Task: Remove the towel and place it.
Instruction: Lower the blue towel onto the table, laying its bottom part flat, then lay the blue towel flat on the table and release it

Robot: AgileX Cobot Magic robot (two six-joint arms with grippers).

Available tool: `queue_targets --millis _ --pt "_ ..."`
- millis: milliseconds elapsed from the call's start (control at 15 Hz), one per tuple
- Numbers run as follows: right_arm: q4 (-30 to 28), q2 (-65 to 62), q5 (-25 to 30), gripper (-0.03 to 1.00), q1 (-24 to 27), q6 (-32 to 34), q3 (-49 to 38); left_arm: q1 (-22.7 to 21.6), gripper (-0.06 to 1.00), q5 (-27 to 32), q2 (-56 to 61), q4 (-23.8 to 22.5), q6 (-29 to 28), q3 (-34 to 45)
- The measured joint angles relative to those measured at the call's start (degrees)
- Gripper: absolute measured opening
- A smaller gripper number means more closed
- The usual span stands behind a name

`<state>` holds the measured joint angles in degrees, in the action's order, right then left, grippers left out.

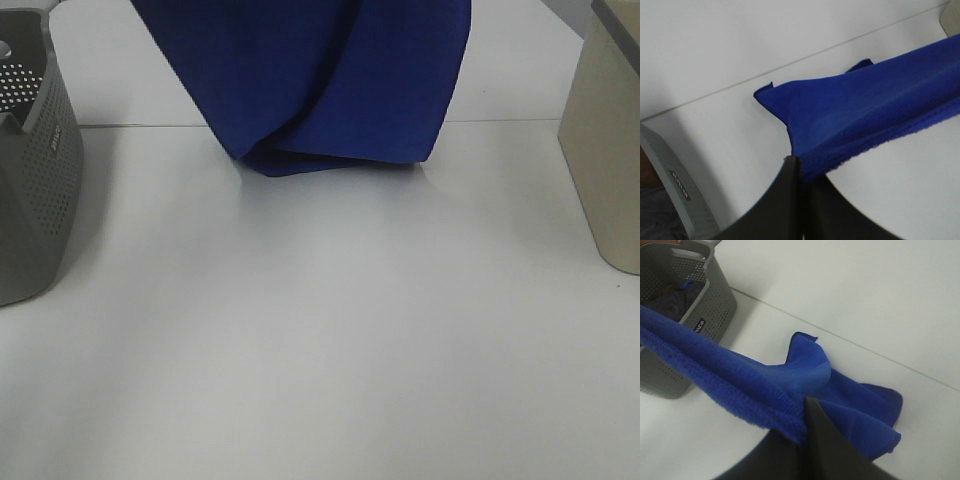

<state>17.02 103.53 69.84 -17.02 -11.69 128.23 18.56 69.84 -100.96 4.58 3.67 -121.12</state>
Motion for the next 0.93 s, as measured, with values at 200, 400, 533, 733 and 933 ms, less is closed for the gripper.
queue_targets --millis 200,400,533,733,933 --pt "4.8 -7.3 0.1 0.01 -0.1 0.0 -12.4 0.1 0.00 -0.4 11.3 1.1 0.0 11.8" --pt "6.4 -12.8 0.0 0.01 -0.2 0.0 -22.6 0.1 0.00 -0.6 16.6 3.3 0.0 19.5" --pt "6.9 -16.3 -0.1 0.01 -0.2 0.0 -29.3 0.1 0.00 -0.6 18.7 5.7 0.2 24.5" --pt "7.2 -20.5 -0.1 0.01 -0.2 0.1 -35.0 0.1 0.00 -0.6 21.8 8.8 0.3 28.1" --pt "8.2 -27.3 -0.2 0.01 -0.2 0.6 -42.5 0.1 0.00 -0.7 25.8 11.8 0.5 32.2"
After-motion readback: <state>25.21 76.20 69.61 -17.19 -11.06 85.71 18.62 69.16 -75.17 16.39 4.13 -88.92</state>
